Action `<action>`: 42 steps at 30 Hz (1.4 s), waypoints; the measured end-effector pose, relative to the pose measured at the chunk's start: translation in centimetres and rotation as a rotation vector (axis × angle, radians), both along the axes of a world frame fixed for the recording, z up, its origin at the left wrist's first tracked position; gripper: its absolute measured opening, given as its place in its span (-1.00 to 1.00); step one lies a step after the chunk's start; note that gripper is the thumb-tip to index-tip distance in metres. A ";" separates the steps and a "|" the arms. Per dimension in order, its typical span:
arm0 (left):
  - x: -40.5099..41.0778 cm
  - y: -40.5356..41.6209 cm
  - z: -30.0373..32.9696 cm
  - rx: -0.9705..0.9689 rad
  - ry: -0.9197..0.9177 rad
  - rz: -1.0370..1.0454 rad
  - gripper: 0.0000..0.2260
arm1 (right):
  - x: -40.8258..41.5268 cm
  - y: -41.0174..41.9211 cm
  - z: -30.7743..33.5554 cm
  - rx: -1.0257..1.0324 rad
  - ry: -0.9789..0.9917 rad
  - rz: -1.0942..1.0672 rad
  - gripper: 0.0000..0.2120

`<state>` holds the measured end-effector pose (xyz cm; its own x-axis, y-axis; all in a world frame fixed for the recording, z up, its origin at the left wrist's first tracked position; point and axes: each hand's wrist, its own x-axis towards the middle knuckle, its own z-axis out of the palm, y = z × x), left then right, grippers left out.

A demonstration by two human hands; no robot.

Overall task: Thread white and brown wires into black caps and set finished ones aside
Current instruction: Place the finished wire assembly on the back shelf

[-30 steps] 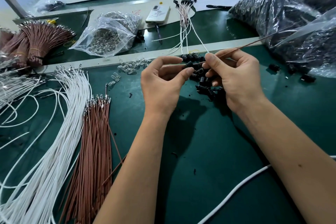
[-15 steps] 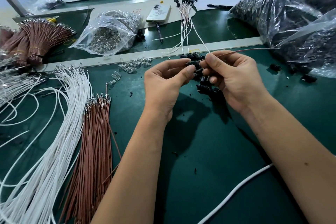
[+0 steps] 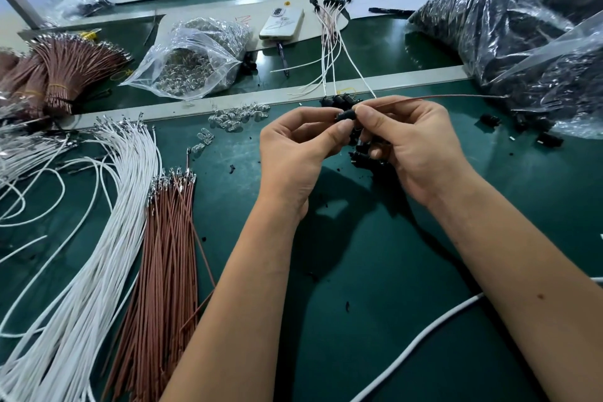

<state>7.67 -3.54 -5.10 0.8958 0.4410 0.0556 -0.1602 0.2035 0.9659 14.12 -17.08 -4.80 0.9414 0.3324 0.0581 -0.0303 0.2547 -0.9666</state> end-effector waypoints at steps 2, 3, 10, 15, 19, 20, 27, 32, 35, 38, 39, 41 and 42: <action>0.0 0.0 0.1 -0.006 0.015 -0.007 -0.91 | 0.0 0.0 0.1 -0.005 0.007 0.014 -0.90; 0.0 0.0 0.1 -0.014 0.018 -0.015 -0.93 | 0.1 -0.1 0.1 -0.003 0.010 0.023 -0.86; 0.0 -0.1 0.0 -0.027 0.063 -0.044 -0.96 | -0.3 0.0 0.1 -0.183 -0.104 -0.012 -0.80; 0.0 -0.1 0.0 -0.018 0.089 -0.057 -0.94 | -0.3 -0.3 0.4 -0.242 -0.103 0.045 -0.78; 0.0 0.0 0.1 -0.067 0.076 -0.031 -0.91 | -0.1 -0.4 0.7 -0.077 -0.006 0.013 -0.75; 0.0 0.0 0.1 -0.065 0.069 -0.031 -0.90 | 0.0 -0.4 0.6 -0.070 -0.001 -0.029 -0.74; -0.1 -0.1 0.1 -0.034 0.031 -0.025 -0.84 | -0.1 -0.4 -0.2 -0.149 -0.118 -0.108 -0.74; 0.1 -0.4 0.0 -0.005 0.032 -0.023 -0.80 | -0.2 0.0 0.0 -0.040 -0.044 -0.094 -0.82; 0.1 -0.3 -0.1 0.006 0.022 0.038 -0.79 | 0.3 -0.4 0.4 0.168 0.097 -0.088 -0.84; 0.1 -0.2 -0.2 0.052 0.012 0.034 -0.77 | 0.6 -0.6 0.3 0.156 0.047 -0.101 -0.81; 0.1 -0.3 -0.3 0.086 0.008 0.021 -0.77 | 0.5 -0.5 0.1 0.104 0.005 -0.103 -0.82; 0.1 -0.5 -0.3 0.144 -0.001 -0.027 -0.77 | 0.3 -0.3 -0.1 -0.008 -0.067 -0.117 -0.85; 0.0 -0.6 -0.3 0.161 -0.002 -0.062 -0.78 | 0.2 -0.3 -0.2 -0.052 -0.090 -0.130 -0.86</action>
<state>7.70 -4.10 -5.39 0.9209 0.3699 0.1229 -0.1539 0.0555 0.9865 14.37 -17.38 -5.00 0.9683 0.2132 0.1304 0.0872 0.2007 -0.9758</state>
